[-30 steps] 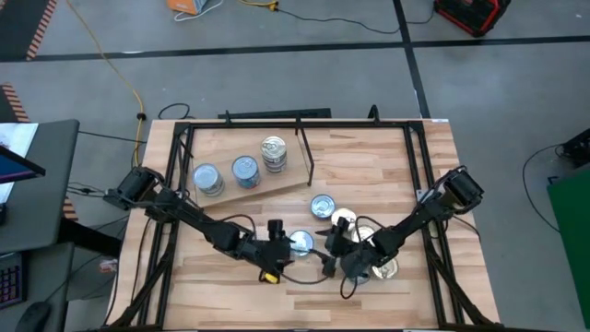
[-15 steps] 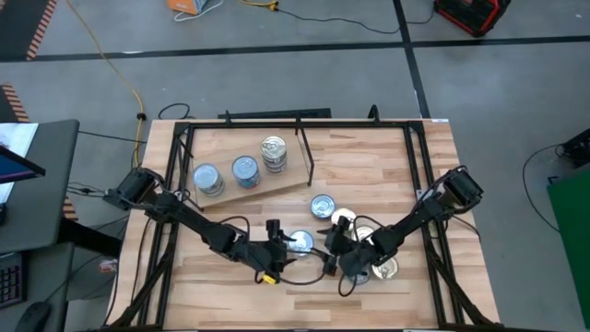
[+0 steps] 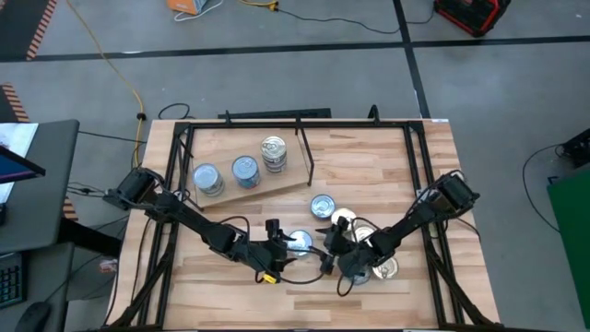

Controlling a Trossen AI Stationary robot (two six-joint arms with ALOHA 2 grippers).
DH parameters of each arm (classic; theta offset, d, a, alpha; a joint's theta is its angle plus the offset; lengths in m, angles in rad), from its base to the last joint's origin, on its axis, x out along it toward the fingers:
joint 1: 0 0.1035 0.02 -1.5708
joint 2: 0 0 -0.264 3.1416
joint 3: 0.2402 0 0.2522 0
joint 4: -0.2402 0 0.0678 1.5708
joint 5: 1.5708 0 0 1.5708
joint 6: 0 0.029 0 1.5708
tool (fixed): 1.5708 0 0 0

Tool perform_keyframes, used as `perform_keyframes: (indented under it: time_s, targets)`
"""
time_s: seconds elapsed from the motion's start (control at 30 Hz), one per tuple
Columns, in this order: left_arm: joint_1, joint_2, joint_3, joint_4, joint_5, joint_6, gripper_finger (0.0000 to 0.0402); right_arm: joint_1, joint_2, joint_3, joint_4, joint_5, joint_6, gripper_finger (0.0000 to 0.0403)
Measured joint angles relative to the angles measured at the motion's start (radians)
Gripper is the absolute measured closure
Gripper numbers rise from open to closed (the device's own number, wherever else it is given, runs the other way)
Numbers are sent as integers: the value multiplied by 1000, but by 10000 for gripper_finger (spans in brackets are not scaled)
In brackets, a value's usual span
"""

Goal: Stack canned seafood by type on shelf
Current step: Stack the green tuna can on top of the blue tuna can on the shelf

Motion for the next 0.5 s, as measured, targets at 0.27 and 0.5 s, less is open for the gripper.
perform_keyframes:
  time_s: [0.27,0.5]
  targets:
    - [0,0,0,-10,0,-4,150,7,44,7,53,2,-9,112]
    - [0,0,0,-38,46,-65,150,7,40,7,-1,-31,52,112]
